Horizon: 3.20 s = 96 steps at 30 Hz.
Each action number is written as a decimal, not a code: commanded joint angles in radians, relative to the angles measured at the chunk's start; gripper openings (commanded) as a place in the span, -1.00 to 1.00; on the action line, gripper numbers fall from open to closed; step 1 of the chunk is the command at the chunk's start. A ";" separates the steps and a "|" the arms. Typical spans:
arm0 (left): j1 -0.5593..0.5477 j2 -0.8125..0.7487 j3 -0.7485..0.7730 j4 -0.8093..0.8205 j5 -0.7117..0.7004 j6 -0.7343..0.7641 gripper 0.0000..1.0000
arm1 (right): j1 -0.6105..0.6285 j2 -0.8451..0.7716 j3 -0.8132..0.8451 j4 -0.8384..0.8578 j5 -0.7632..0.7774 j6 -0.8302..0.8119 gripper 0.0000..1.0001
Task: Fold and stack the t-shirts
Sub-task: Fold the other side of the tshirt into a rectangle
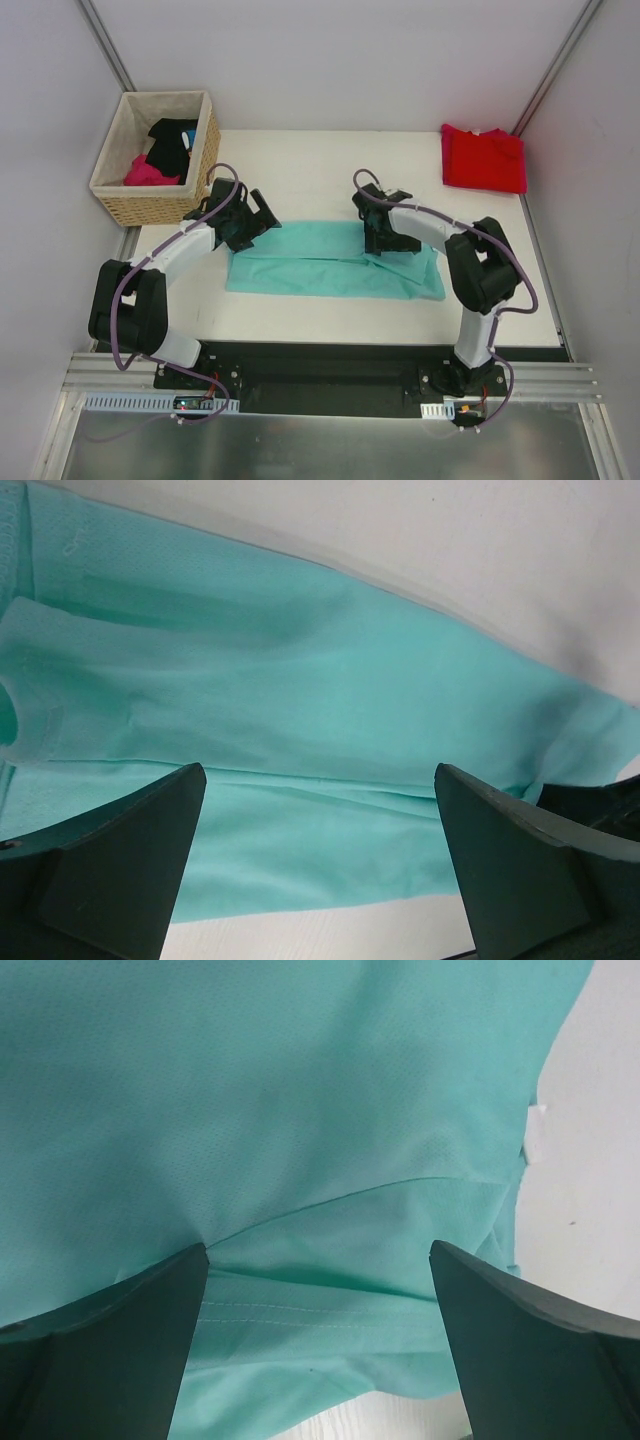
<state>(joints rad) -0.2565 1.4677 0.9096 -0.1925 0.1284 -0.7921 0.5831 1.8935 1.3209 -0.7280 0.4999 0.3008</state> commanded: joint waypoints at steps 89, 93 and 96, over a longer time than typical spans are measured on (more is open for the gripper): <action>-0.276 0.743 0.187 0.906 0.665 -0.253 0.98 | 0.119 -0.232 -0.282 0.093 -0.011 0.041 0.93; -0.274 0.744 0.186 0.904 0.662 -0.256 0.98 | 0.138 -0.251 -0.281 0.064 -0.006 0.047 0.93; -0.274 0.744 0.189 0.906 0.660 -0.257 0.98 | 0.159 -0.275 -0.287 0.041 -0.004 0.067 0.93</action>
<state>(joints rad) -0.5350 2.1918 1.1358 0.7834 0.8215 -1.0893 0.7124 1.6741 1.0199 -0.6548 0.5041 0.3481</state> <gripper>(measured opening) 0.991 0.968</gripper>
